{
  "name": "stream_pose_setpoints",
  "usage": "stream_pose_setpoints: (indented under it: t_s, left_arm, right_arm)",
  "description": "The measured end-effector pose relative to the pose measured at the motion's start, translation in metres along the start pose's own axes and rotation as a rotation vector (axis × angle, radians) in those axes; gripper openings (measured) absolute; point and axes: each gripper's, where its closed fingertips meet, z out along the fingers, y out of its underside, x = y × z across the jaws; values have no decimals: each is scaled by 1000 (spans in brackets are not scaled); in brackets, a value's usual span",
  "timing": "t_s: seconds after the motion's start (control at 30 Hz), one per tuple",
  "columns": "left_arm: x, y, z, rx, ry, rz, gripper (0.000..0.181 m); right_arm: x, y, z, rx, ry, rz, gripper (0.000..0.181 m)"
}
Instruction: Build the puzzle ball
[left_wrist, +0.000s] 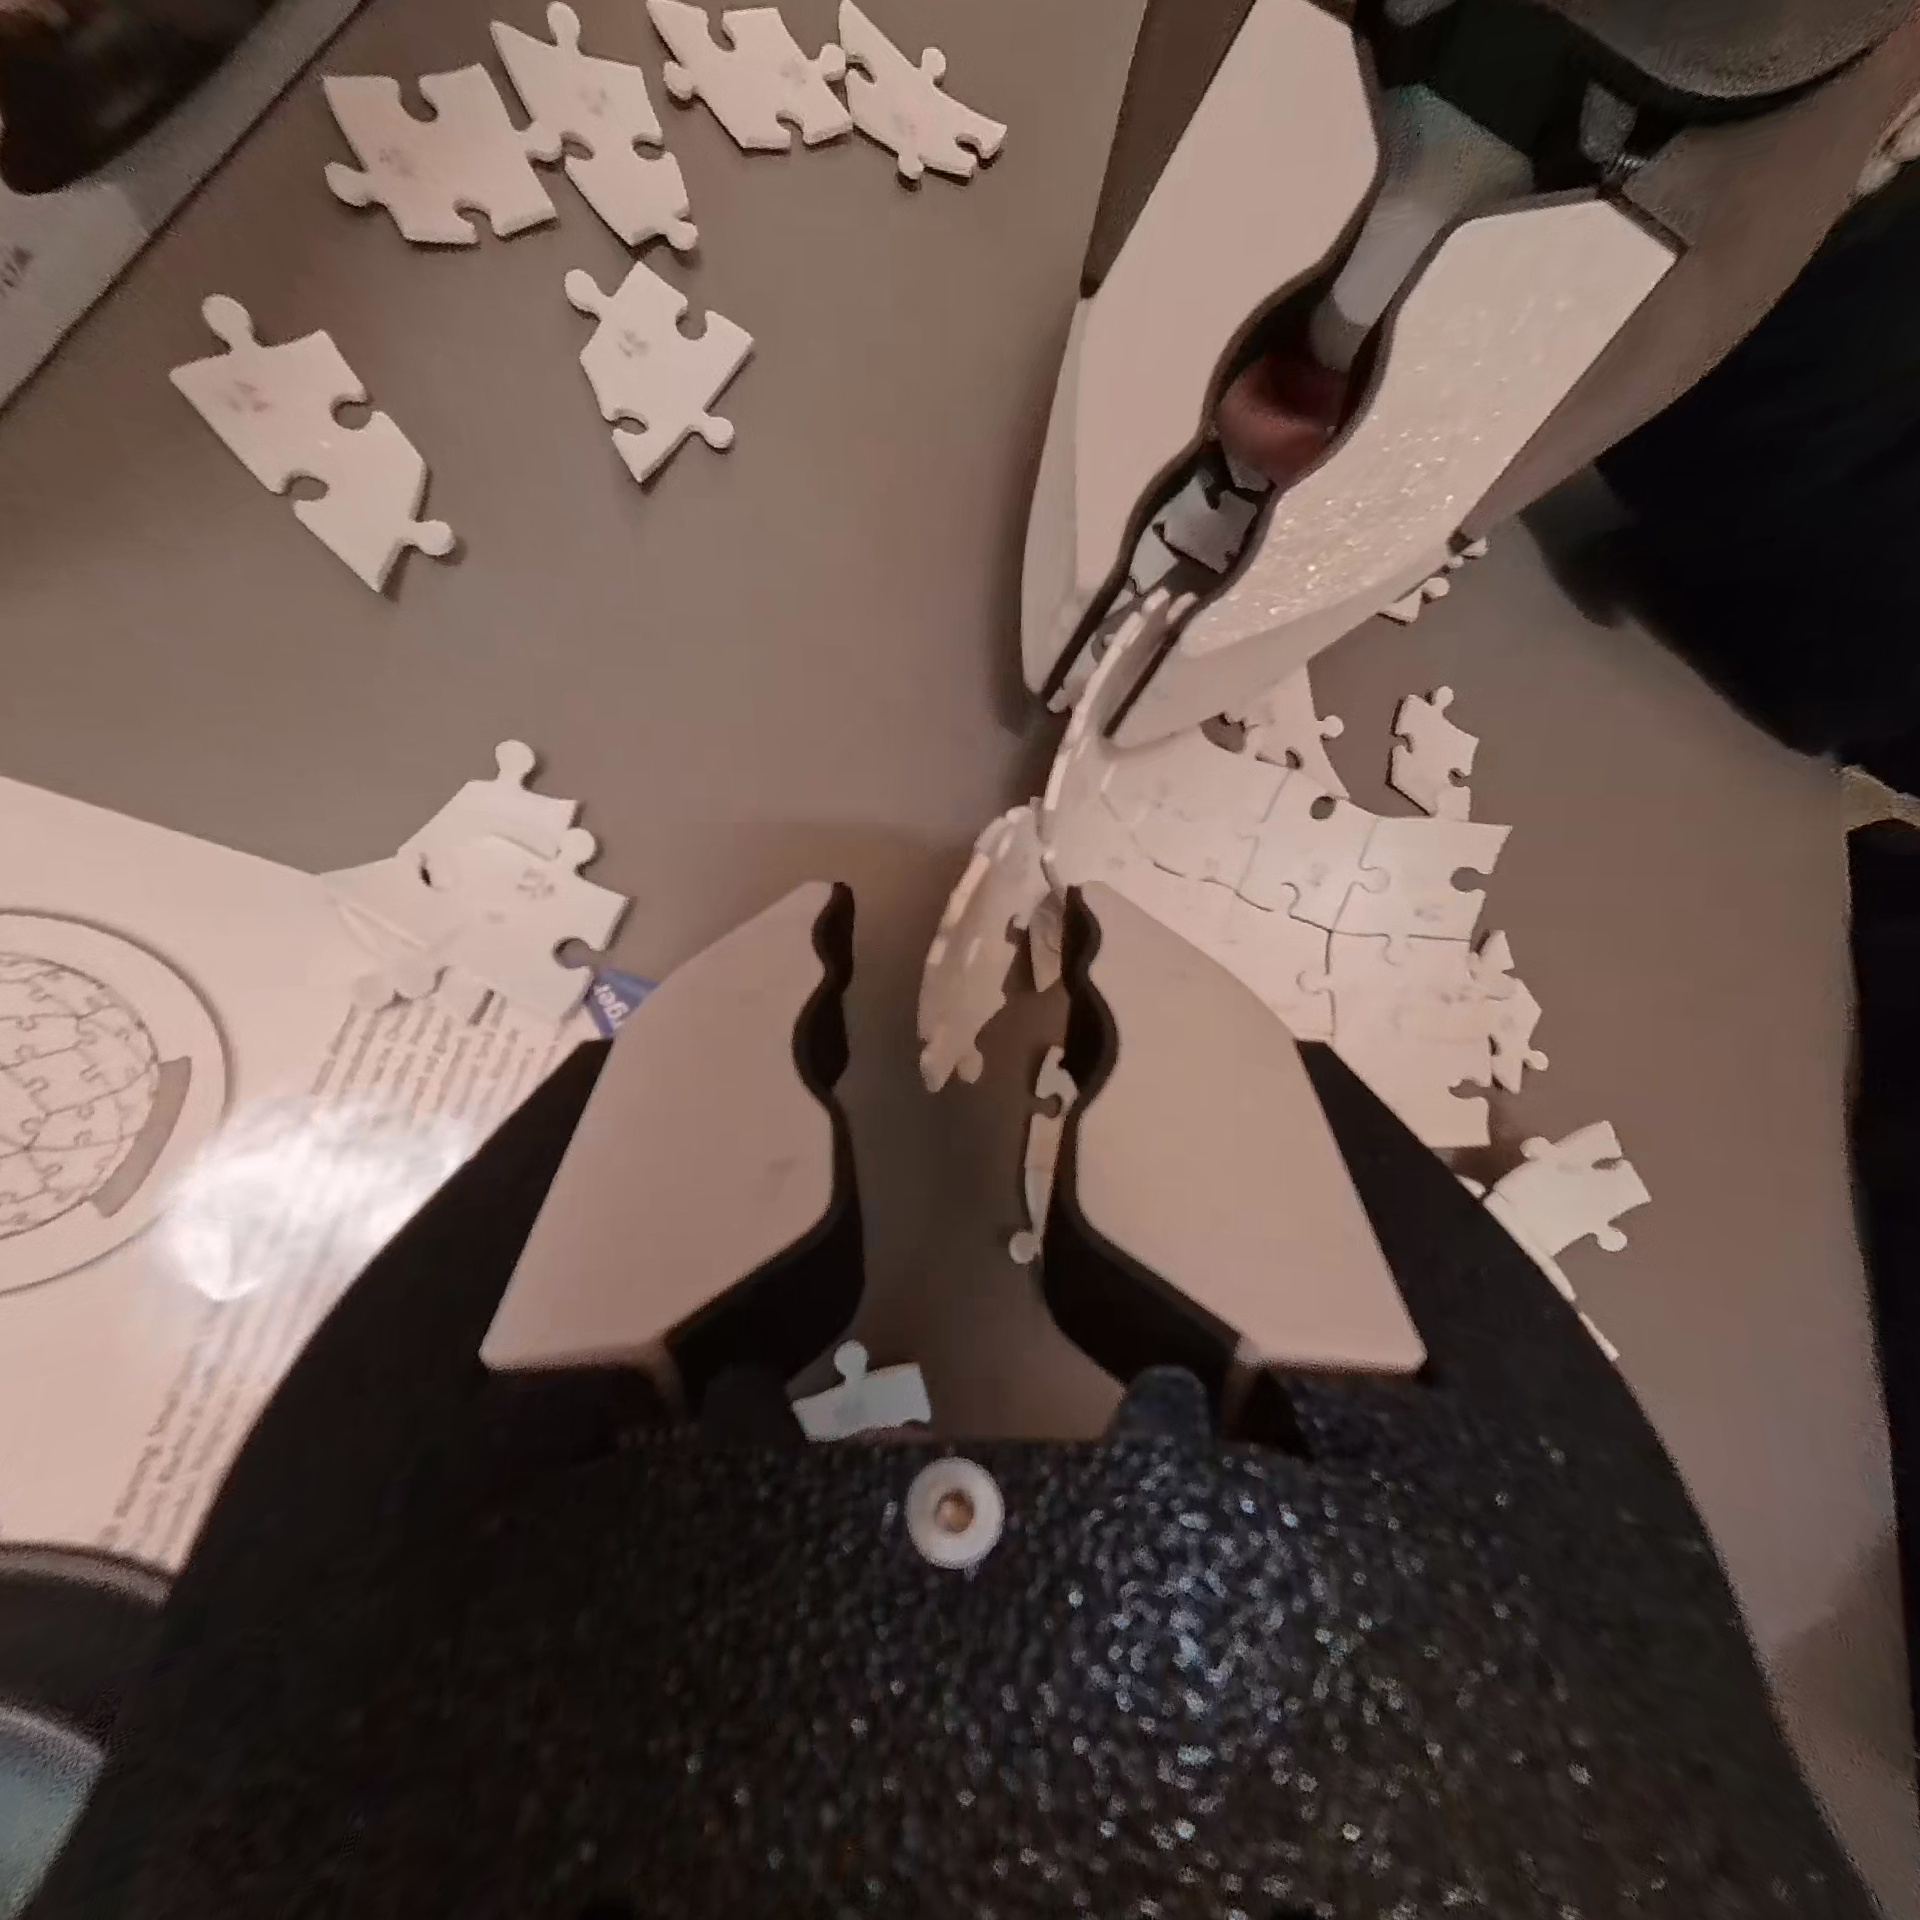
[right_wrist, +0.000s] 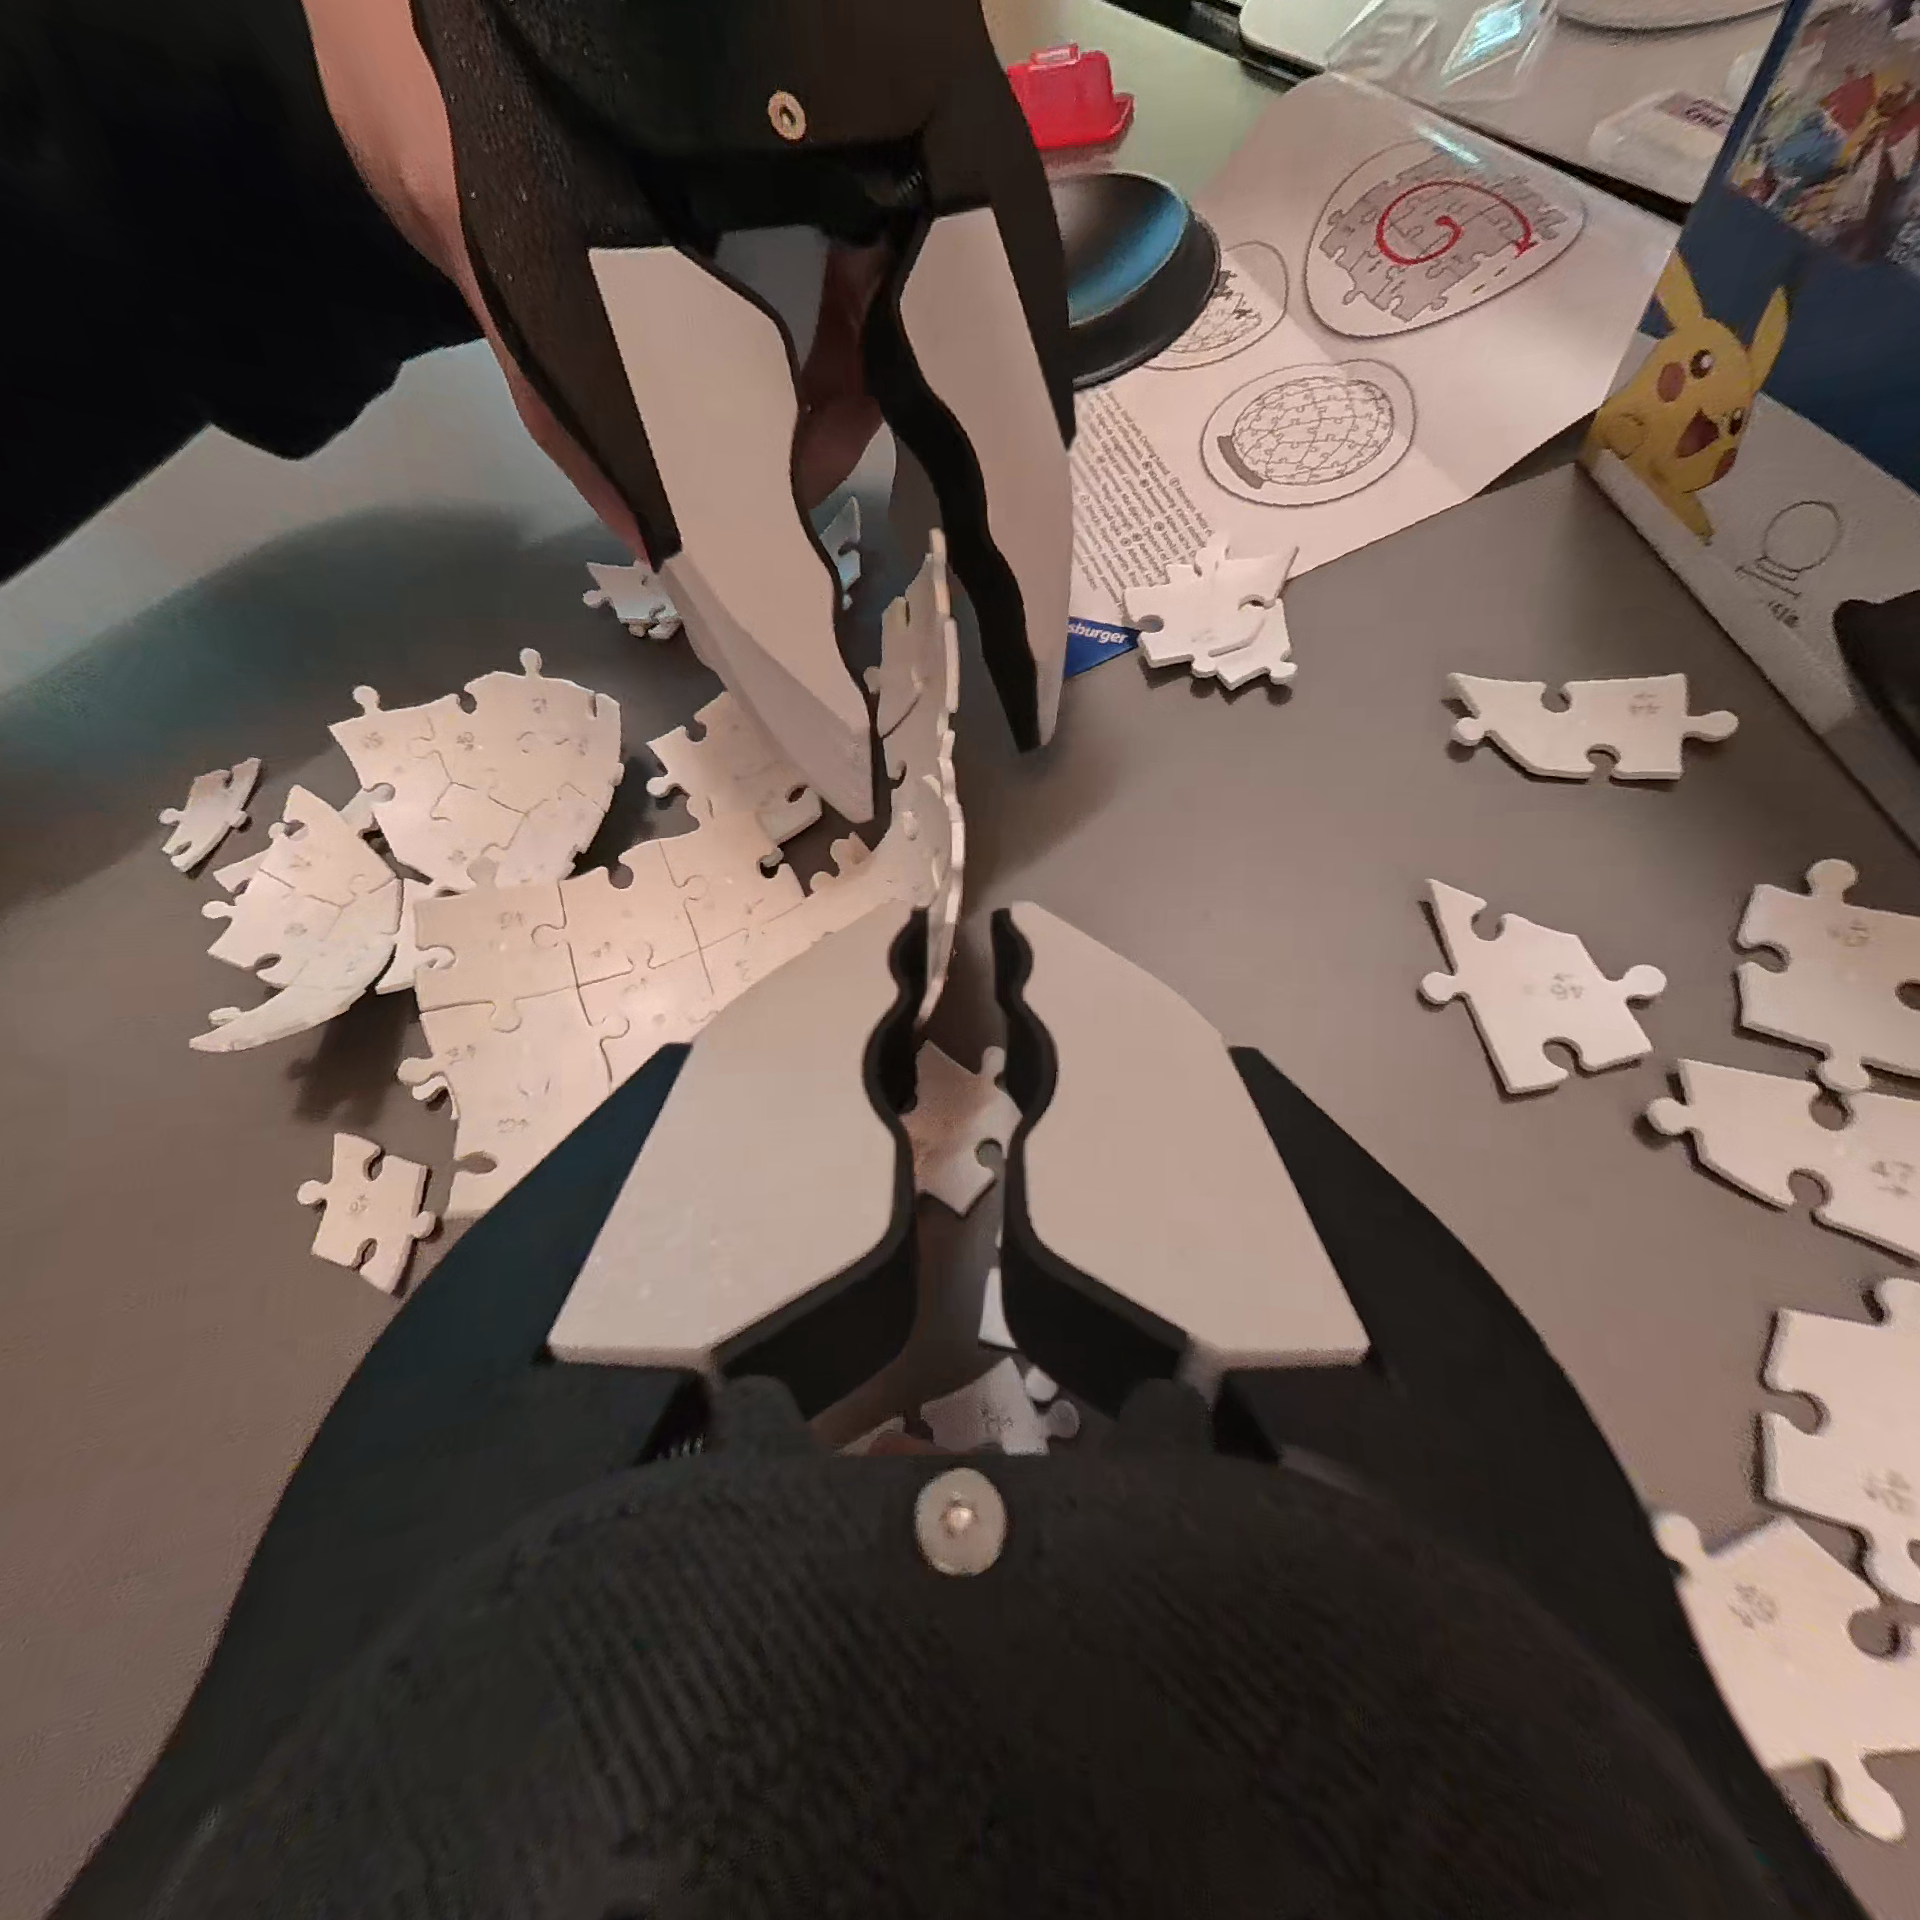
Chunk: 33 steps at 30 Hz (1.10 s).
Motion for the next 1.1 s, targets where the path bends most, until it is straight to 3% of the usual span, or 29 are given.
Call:
stream_pose_setpoints:
  t_s: [0.3,0.6,0.9,1.1]
  left_arm:
    - [1,5,-10,0,-66,28,32]
    - [6,1,-15,38,-66,14,13]
    - [15,2,-14,27,-29,-1,15]
    - [17,-1,-6,40,38,-30,29]
  right_arm:
    - [-4,-5,6,26,17,-41,9]
    - [-4,-4,5,47,56,-28,6]
    - [-4,-3,6,38,86,-40,7]
    - [-7,-4,5,47,71,-55,7]
